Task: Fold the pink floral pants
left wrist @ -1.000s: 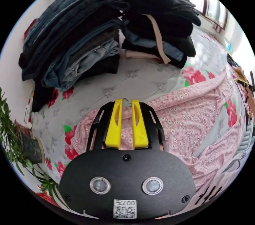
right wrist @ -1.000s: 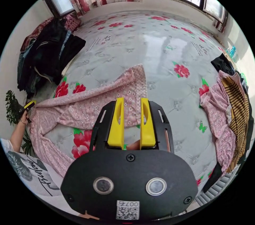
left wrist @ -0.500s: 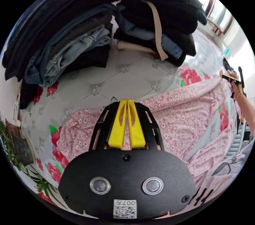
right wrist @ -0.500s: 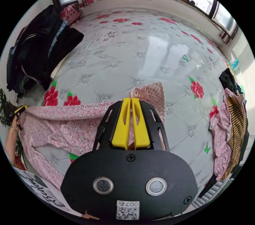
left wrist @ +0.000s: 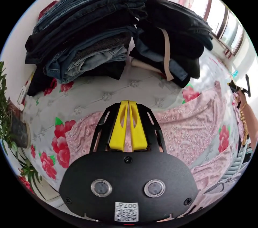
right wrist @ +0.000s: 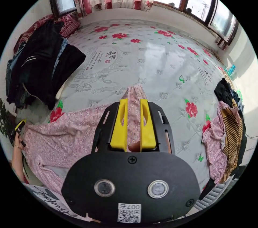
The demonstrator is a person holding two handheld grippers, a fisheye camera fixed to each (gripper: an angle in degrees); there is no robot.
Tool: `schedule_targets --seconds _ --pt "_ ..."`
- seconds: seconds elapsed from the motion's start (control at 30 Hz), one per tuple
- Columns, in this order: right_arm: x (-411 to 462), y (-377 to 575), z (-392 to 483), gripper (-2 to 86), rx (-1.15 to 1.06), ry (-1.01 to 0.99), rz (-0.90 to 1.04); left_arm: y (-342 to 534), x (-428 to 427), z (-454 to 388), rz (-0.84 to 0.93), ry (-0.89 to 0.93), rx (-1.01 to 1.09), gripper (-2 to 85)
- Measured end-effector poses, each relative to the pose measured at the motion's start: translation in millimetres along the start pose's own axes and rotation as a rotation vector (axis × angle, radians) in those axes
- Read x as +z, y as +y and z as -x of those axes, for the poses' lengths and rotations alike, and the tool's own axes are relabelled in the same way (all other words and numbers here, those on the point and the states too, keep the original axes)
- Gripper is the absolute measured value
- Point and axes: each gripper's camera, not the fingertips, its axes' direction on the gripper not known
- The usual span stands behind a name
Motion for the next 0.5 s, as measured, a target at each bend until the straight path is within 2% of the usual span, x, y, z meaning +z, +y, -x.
schedule_targets --seconds 0.07,0.17,0.27,0.3,0.37,0.43,0.5 --pt "3.4 38.9 10.1 2.3 -0.094 -0.165 0.022 20.9 10.3 6.6 0.043 -0.06 0.019 -1.0" --pt "20.3 93.4 37.2 2.3 -0.206 -0.284 0.106 41.1 35.6 35.2 0.144 -0.114 -0.061 -1.0" --pt "51.6 139.7 67.5 1.6 -0.328 -0.24 0.266 52.6 49.4 54.3 0.159 -0.108 -0.064 -1.0" --pt "48.1 146.5 68.0 1.4 -0.326 -0.219 0.202 52.2 51.4 55.5 0.169 -0.131 -0.053 -1.0" --pt "40.7 167.0 65.4 0.5 -0.381 -0.179 0.192 46.1 59.0 64.3 0.224 -0.233 -0.07 -1.0" --pt "40.1 169.5 53.3 0.2 -0.313 -0.194 0.246 43.0 61.3 72.8 0.228 -0.2 -0.143 -1.0" --pt "38.9 168.4 42.1 0.3 -0.265 -0.209 0.288 40.0 60.9 64.0 0.226 -0.216 -0.119 -1.0"
